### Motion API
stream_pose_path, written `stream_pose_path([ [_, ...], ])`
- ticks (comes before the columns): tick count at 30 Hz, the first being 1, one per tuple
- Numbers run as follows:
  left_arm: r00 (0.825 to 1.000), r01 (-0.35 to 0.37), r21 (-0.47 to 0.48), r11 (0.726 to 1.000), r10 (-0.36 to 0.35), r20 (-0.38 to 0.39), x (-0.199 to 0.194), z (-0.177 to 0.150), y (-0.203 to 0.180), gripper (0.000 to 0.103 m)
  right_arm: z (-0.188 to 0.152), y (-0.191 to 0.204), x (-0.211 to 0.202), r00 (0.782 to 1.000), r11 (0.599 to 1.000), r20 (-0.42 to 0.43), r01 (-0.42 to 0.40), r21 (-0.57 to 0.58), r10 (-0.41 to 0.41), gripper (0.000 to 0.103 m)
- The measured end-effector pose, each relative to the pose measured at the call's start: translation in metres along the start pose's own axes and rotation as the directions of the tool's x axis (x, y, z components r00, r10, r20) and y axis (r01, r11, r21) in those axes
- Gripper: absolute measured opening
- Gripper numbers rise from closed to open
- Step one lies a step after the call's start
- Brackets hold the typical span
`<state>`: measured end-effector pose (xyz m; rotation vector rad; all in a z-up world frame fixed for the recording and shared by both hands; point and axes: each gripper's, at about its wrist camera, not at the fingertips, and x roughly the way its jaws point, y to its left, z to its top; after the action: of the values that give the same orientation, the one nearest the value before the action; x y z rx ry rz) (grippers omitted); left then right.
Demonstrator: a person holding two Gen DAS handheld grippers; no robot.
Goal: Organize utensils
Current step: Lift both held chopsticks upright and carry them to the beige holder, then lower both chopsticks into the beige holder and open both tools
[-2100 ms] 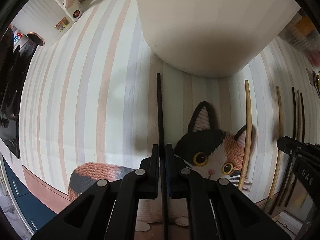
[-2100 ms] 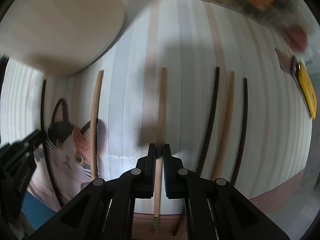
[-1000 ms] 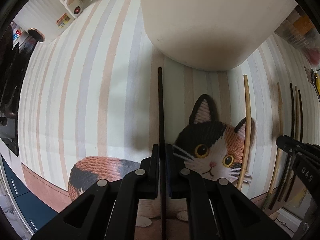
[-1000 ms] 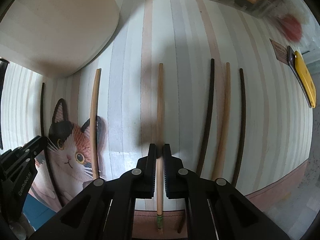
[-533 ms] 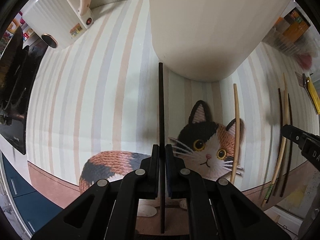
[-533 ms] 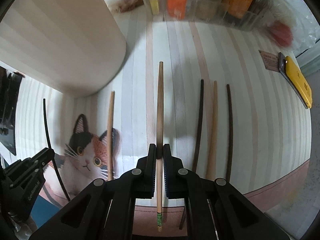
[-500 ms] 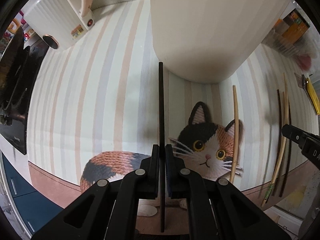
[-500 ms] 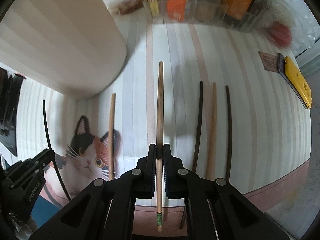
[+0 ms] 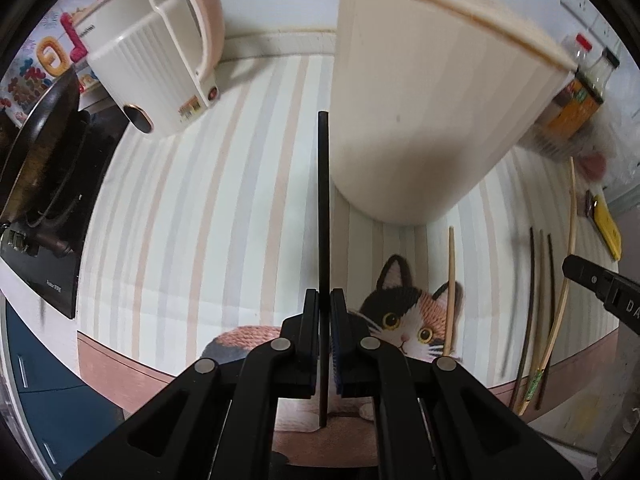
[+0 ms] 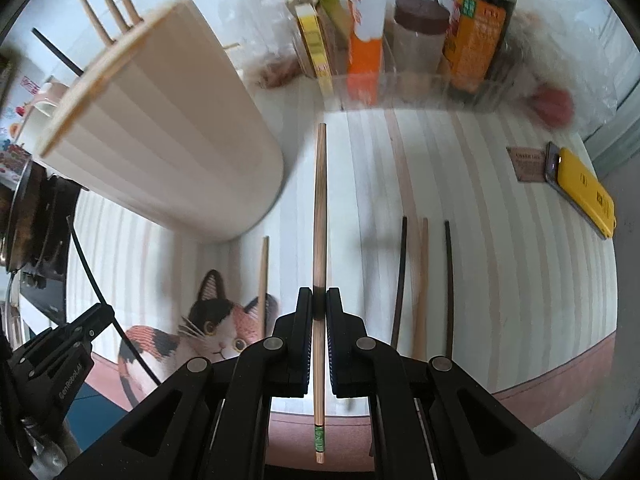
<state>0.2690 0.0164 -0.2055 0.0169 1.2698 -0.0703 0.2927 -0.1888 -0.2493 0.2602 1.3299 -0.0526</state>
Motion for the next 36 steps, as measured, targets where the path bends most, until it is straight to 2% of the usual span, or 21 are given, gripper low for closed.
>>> stream_pose_path([
  [10,0.995,0.038,-0.054,0.998,-0.033,0.095,-0.043,0.016,0.012,0.003,0.01,0.008,-0.03,0.996,0.999,0.072,-0.053,-0.01,0.054,0.007],
  [16,0.981,0.058,-0.075,0.996,-0.043,0.187,-0.084,0.026,0.021,0.002,0.022,0.014,-0.051,0.989,0.996,0.118,-0.09,-0.016,0.092,0.007],
  [25,0.939,0.089,-0.095,0.991,-0.052,0.341,-0.152,0.054,0.034,0.002,0.061,0.031,-0.099,0.961,0.988,0.227,-0.154,-0.025,0.155,0.007],
  [36,0.873,0.196,-0.078,0.977,-0.138,0.468,-0.229,0.097,0.035,0.002,0.13,0.064,-0.159,0.901,0.972,0.364,-0.223,-0.074,0.235,0.007],
])
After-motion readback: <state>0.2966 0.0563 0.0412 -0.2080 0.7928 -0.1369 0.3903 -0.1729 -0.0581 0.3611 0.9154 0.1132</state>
